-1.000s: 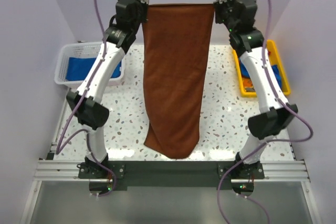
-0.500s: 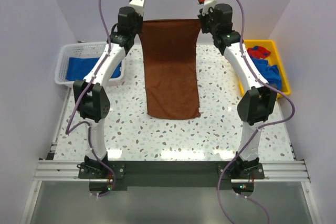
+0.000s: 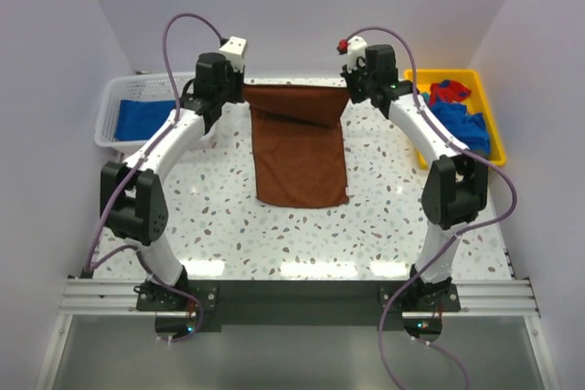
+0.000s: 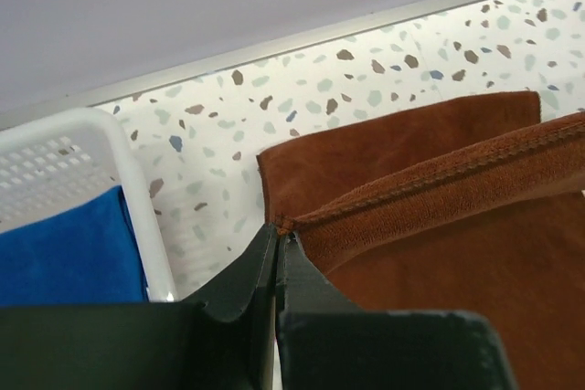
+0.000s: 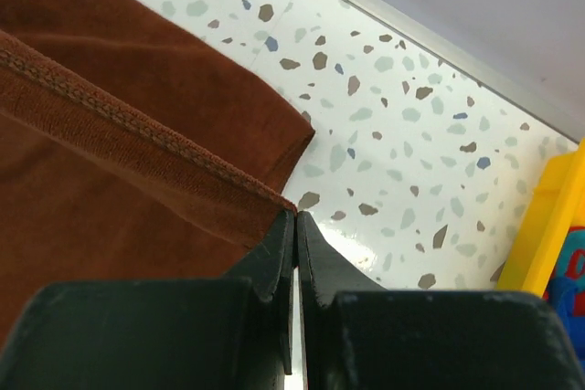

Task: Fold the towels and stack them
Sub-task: Fold the towel

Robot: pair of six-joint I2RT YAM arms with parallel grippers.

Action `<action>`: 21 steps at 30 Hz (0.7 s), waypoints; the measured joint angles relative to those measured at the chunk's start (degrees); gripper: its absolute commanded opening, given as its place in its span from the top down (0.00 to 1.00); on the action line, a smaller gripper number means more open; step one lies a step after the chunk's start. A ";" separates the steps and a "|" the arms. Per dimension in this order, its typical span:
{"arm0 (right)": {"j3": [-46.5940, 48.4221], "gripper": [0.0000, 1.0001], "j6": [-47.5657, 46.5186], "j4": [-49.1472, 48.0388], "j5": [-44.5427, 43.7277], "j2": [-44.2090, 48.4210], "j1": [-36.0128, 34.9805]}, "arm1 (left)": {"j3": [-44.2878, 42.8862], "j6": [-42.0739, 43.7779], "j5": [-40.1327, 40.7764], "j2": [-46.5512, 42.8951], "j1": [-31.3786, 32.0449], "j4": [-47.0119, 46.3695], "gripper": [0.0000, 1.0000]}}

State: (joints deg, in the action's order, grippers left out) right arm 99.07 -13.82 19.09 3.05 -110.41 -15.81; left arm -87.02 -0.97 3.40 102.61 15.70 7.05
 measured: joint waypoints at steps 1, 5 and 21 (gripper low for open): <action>-1.11 1.00 0.13 0.74 0.35 1.29 -0.07 | 1.60 -0.55 -0.76 -1.86 0.00 0.37 1.00; -4.37 1.00 1.16 2.67 1.31 6.60 -0.20 | 6.56 -2.67 -3.06 -7.21 0.00 1.31 1.00; -7.72 1.00 1.84 6.10 -1.84 12.37 -1.20 | 12.20 -8.13 -8.92 -13.40 0.00 5.27 1.00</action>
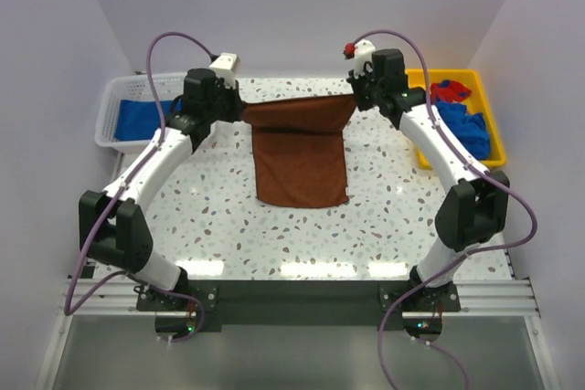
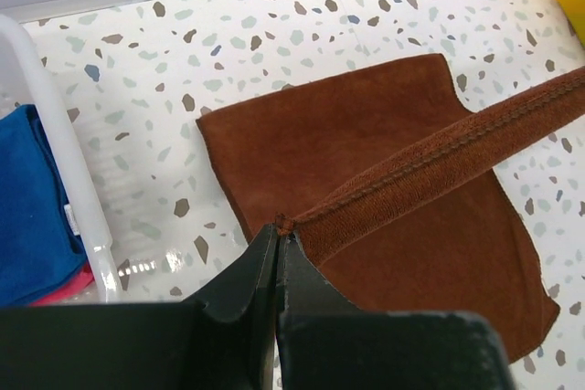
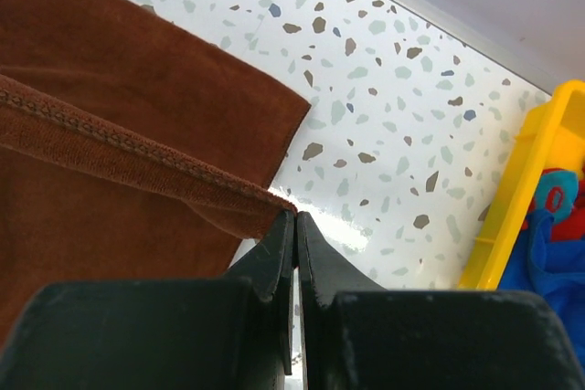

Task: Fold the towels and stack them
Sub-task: Fold the towel

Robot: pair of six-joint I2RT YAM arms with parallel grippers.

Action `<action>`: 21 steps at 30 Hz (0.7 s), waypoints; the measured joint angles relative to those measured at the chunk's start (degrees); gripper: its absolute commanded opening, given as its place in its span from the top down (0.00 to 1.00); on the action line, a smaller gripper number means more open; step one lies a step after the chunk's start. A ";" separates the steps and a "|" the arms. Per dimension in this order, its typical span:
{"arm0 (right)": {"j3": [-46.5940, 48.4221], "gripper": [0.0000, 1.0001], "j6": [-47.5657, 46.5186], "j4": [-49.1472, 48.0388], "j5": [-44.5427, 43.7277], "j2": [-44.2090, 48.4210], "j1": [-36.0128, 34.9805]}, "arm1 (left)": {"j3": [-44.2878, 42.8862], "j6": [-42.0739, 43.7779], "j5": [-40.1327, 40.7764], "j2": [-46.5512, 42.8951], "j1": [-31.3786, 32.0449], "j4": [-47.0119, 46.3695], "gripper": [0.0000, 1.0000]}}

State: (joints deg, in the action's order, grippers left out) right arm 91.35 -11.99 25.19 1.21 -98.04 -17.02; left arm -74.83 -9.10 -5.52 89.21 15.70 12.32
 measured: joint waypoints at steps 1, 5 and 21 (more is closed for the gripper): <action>0.00 1.00 -0.09 0.24 -0.63 0.26 -0.26 | 0.37 -0.39 -0.26 -0.79 0.02 0.11 1.00; -1.14 1.00 -0.13 1.16 -1.81 1.20 -0.90 | 2.54 -1.88 -1.20 -3.50 0.17 0.90 1.00; -17.79 1.00 12.48 5.77 -3.06 9.20 -1.33 | 17.79 -7.37 -2.82 -7.58 6.21 4.63 1.00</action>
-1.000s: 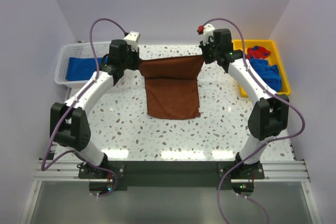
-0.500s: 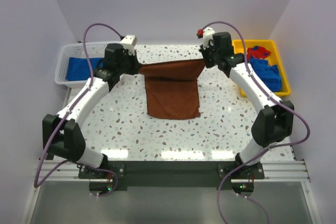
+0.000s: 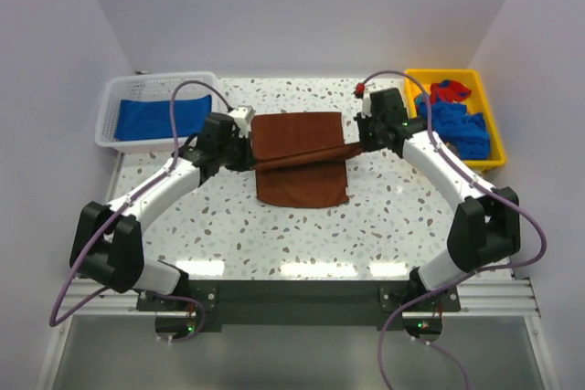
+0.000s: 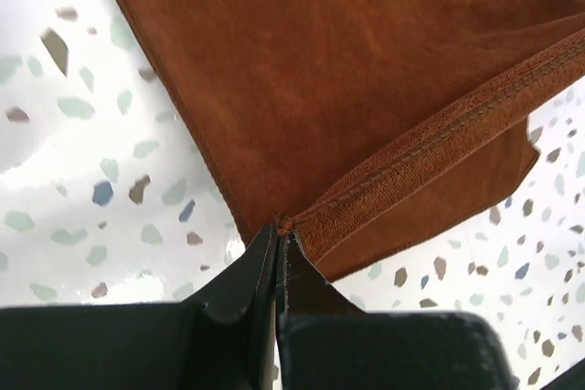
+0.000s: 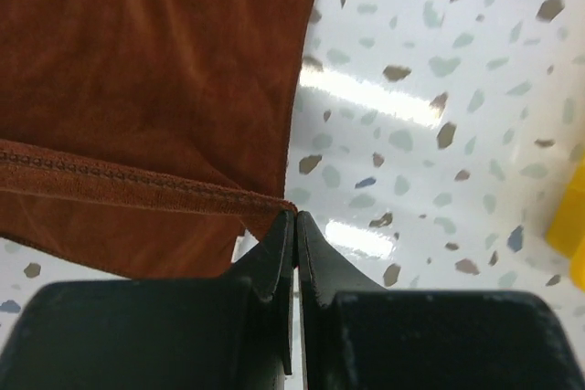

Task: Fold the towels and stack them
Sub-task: Fold the towel

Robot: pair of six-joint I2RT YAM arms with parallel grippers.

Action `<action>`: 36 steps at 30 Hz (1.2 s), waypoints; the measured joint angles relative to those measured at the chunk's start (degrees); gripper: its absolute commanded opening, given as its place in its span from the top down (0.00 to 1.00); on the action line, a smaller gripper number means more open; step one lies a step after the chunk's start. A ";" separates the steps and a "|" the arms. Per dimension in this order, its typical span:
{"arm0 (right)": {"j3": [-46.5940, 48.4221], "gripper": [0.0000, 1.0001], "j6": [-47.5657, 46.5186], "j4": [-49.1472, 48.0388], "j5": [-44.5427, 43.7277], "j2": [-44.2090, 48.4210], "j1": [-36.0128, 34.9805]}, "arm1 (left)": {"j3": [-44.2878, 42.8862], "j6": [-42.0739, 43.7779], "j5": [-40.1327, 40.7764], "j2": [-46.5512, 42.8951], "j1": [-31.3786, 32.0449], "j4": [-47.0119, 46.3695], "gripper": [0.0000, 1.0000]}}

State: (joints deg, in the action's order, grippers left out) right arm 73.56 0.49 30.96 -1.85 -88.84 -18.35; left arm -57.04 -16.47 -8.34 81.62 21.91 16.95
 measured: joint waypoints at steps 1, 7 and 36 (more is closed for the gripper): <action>-1.25 1.00 1.51 0.04 0.17 0.04 0.02 | 1.16 -0.52 0.26 -0.07 0.39 -0.09 1.00; -7.32 1.00 8.15 -0.15 2.69 -1.44 0.02 | 7.72 -3.76 0.92 0.92 1.84 -0.92 1.00; -9.38 1.00 12.96 -2.19 3.52 -6.12 0.28 | 10.71 -8.66 3.85 -0.07 3.74 -1.46 1.00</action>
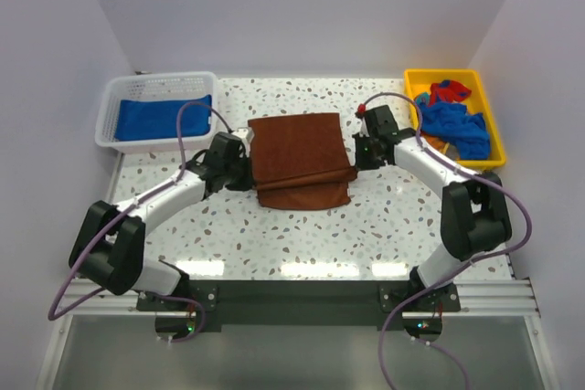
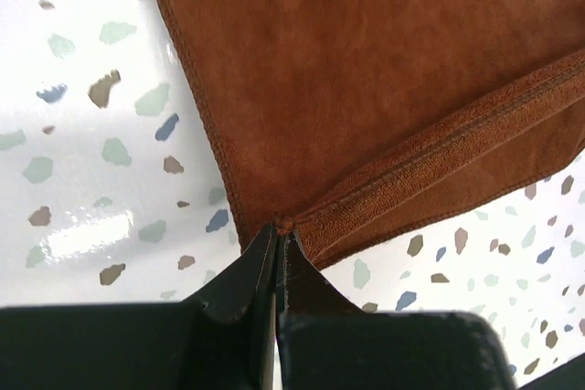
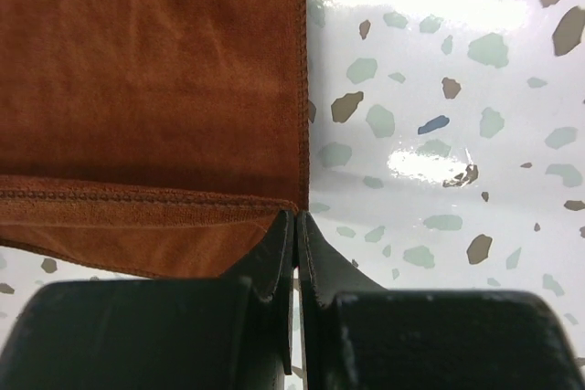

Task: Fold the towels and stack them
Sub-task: Fold the towel

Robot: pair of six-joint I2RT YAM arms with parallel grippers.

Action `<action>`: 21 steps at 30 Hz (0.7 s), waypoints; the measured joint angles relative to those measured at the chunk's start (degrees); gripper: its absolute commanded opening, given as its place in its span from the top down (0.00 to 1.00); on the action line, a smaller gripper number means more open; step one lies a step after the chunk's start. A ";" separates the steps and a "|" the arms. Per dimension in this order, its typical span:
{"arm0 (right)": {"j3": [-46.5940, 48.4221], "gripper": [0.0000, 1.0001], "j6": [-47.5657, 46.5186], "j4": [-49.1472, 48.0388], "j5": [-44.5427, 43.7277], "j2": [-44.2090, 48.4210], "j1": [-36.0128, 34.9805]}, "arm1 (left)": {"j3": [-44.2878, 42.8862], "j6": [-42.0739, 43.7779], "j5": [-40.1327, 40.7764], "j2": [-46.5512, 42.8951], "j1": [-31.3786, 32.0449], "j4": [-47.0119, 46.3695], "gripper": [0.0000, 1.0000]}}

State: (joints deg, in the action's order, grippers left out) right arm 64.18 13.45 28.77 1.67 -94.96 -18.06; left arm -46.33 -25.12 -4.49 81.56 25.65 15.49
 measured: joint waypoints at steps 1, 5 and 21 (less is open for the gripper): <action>0.13 1.00 0.04 0.13 -0.02 0.68 0.00 | -0.39 0.04 0.26 -0.31 0.00 0.50 1.00; 2.10 1.00 0.07 1.16 -0.74 2.58 0.07 | -4.35 0.42 2.12 -0.68 0.07 2.99 1.00; 2.64 1.00 0.52 3.96 -1.05 12.22 0.17 | -8.66 0.66 3.41 -5.73 0.90 7.74 1.00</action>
State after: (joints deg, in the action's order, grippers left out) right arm 66.83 13.98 32.73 0.62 -82.74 -17.89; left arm -54.98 -24.47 -1.08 75.83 26.55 23.22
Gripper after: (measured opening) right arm 0.013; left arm 0.028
